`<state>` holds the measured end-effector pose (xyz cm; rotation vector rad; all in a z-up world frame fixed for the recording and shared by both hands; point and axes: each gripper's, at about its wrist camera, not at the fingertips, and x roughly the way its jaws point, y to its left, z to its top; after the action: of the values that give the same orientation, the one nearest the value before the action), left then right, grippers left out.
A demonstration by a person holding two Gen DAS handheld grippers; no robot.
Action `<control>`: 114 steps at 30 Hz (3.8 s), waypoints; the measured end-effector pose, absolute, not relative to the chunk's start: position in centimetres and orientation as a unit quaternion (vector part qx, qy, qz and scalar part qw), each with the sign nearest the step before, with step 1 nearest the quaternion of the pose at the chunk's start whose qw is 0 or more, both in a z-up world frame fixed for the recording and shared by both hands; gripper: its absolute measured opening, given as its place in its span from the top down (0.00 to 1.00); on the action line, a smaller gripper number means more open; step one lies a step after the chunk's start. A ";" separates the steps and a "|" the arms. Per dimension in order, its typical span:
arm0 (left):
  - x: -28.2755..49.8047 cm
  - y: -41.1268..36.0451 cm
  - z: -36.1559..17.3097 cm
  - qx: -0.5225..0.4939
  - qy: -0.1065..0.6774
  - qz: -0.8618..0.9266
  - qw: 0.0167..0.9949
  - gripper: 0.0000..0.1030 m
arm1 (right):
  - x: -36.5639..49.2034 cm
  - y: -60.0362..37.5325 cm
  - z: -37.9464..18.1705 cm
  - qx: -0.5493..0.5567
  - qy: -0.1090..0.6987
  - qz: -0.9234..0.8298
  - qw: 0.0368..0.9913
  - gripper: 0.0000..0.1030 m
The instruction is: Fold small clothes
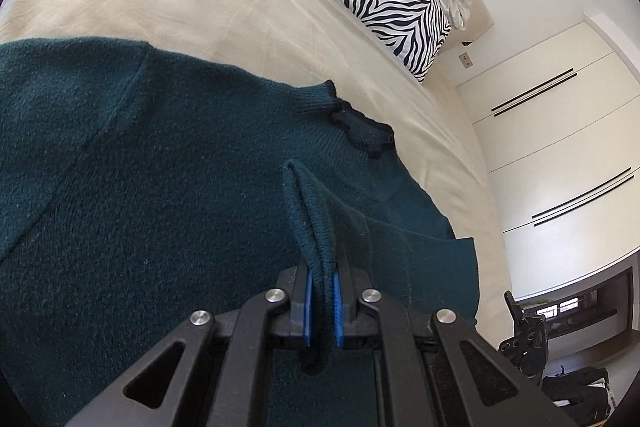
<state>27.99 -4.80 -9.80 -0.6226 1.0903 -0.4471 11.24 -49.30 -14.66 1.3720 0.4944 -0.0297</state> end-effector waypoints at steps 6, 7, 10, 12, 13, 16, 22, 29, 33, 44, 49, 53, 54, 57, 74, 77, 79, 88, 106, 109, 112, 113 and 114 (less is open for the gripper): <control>28.4 -4.3 -11.2 -0.296 0.514 -0.197 0.781 0.92 | 11.0 -48.6 -14.6 0.600 0.245 -0.010 0.762 0.35; 28.4 -4.2 -11.3 -0.297 0.514 -0.197 0.781 0.92 | 10.9 -48.6 -14.5 0.600 0.249 -0.008 0.760 0.35; 28.4 -3.9 -11.5 -0.299 0.509 -0.202 0.781 0.92 | 9.4 -49.2 -14.5 0.620 0.250 -0.010 0.744 0.35; 28.4 -3.9 -11.6 -0.298 0.505 -0.205 0.784 0.92 | 8.2 -49.6 -14.0 0.630 0.245 -0.012 0.736 0.33; 28.3 -3.9 -11.6 -0.298 0.503 -0.206 0.785 0.92 | 7.9 -49.8 -13.4 0.626 0.243 -0.016 0.740 0.33; 28.1 -3.9 -11.4 -0.290 0.493 -0.205 0.794 0.92 | 7.5 -50.2 -11.3 0.601 0.241 -0.026 0.761 0.33; 27.8 -4.0 -10.7 -0.273 0.473 -0.201 0.813 0.91 | 11.4 -50.9 -8.8 0.564 0.262 0.007 0.783 0.33; 28.1 -3.5 -11.6 -0.275 0.473 -0.193 0.814 0.91 | 18.2 -49.4 -10.8 0.544 0.337 0.055 0.766 0.33; 27.9 -3.1 -11.8 -0.276 0.466 -0.193 0.818 0.91 | 20.1 -50.0 -13.1 0.534 0.361 0.021 0.764 0.35; 28.1 -2.5 -12.7 -0.288 0.464 -0.198 0.814 0.89 | 25.1 -53.1 -13.6 0.568 0.352 0.043 0.743 0.34; 28.0 -2.5 -12.6 -0.283 0.461 -0.201 0.816 0.89 | 25.6 -54.0 -14.0 0.580 0.340 0.059 0.738 0.35; 28.1 -2.5 -12.7 -0.288 0.462 -0.202 0.814 0.89 | 23.2 -52.3 -13.5 0.551 0.371 0.093 0.742 0.34; 28.1 -2.5 -12.7 -0.287 0.462 -0.202 0.815 0.89 | 22.4 -51.8 -13.5 0.548 0.379 0.103 0.739 0.34; 28.1 -2.4 -12.8 -0.289 0.462 -0.202 0.814 0.89 | 19.5 -50.8 -13.1 0.531 0.388 0.118 0.744 0.34; 28.0 -2.1 -12.7 -0.287 0.462 -0.205 0.813 0.88 | 16.3 -49.1 -10.4 0.509 0.382 0.145 0.757 0.30; 28.0 -2.1 -12.7 -0.288 0.465 -0.208 0.811 0.88 | 15.8 -48.5 -13.7 0.504 0.396 0.120 0.758 0.30; 27.8 -1.7 -12.3 -0.290 0.466 -0.209 0.809 0.84 | 14.4 -48.5 -13.0 0.506 0.383 0.116 0.764 0.31; 20.0 9.5 -7.4 -0.364 0.379 -0.167 0.834 0.33 | 7.9 -45.6 -7.4 0.519 0.330 0.135 0.777 0.29; 8.4 36.4 -13.8 -0.638 0.224 0.096 0.730 0.34 | 4.9 -23.8 -6.4 0.438 0.435 0.226 0.753 0.29; 9.8 38.0 -14.3 -0.649 0.214 0.108 0.722 0.60 | 4.1 -23.3 -6.0 0.436 0.436 0.225 0.754 0.29; 11.0 38.6 -15.2 -0.661 0.230 0.117 0.705 0.91 | 3.3 -23.6 -5.9 0.438 0.433 0.220 0.756 0.29; 11.2 38.5 -14.8 -0.650 0.236 0.122 0.712 0.93 | 3.7 -24.5 -6.1 0.440 0.431 0.218 0.757 0.29; 11.6 37.9 -14.0 -0.633 0.238 0.123 0.726 0.93 | 3.5 -24.8 -6.1 0.441 0.429 0.215 0.758 0.29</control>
<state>11.64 37.94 -14.01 -1.3956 0.5256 0.2704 3.51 -24.82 -6.15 0.9608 0.9349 0.4673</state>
